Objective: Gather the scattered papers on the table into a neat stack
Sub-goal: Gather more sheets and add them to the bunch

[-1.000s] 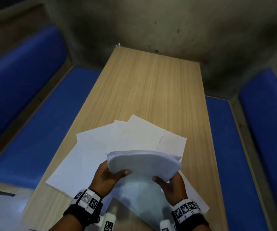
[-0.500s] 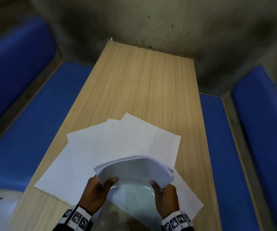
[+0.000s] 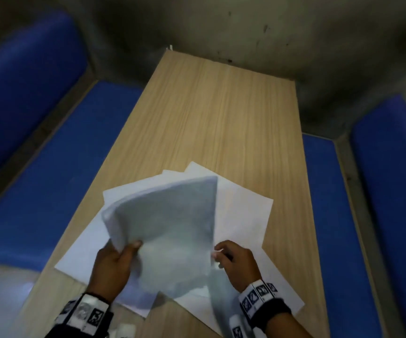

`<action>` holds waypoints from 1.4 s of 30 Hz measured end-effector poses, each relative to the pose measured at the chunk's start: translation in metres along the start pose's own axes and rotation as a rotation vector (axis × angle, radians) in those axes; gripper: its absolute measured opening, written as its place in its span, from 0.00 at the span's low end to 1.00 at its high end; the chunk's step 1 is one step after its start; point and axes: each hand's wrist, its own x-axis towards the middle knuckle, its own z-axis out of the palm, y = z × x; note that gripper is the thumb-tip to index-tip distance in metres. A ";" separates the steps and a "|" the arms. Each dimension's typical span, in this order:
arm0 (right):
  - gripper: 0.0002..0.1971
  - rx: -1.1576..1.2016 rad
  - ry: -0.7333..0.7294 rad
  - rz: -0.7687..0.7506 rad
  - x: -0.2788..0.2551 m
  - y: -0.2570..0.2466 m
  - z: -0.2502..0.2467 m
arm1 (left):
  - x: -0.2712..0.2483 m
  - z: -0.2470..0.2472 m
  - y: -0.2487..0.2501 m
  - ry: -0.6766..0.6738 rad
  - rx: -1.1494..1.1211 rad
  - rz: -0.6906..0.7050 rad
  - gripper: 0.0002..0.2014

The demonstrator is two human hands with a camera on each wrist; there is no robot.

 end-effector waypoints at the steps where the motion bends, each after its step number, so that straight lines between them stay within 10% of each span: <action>1: 0.06 0.023 0.012 0.059 0.012 0.001 0.003 | 0.003 -0.012 -0.004 0.028 -0.014 0.005 0.10; 7: 0.42 0.113 0.199 0.468 0.077 -0.011 0.027 | 0.007 -0.063 -0.020 0.162 0.002 -0.003 0.14; 14: 0.08 0.071 0.283 0.476 0.095 -0.008 0.039 | -0.003 -0.079 -0.037 0.236 -0.025 -0.123 0.16; 16: 0.18 0.131 0.290 0.414 0.094 -0.009 0.029 | -0.002 -0.082 -0.041 0.245 -0.028 -0.142 0.16; 21: 0.06 0.134 0.260 0.312 0.051 0.006 -0.028 | -0.001 -0.076 -0.047 0.259 -0.039 -0.164 0.17; 30: 0.18 -0.214 0.102 0.403 -0.019 0.096 -0.078 | -0.006 -0.057 -0.037 0.191 -0.028 -0.121 0.17; 33: 0.05 -0.393 0.069 0.436 -0.018 0.106 -0.068 | -0.012 -0.052 -0.029 0.171 -0.002 -0.109 0.17; 36: 0.36 -0.605 0.034 0.487 -0.015 0.115 -0.057 | -0.016 -0.048 -0.024 0.174 0.006 -0.097 0.18; 42: 0.33 -0.495 0.018 0.576 -0.008 0.123 -0.058 | -0.023 -0.045 -0.026 0.171 -0.026 -0.100 0.18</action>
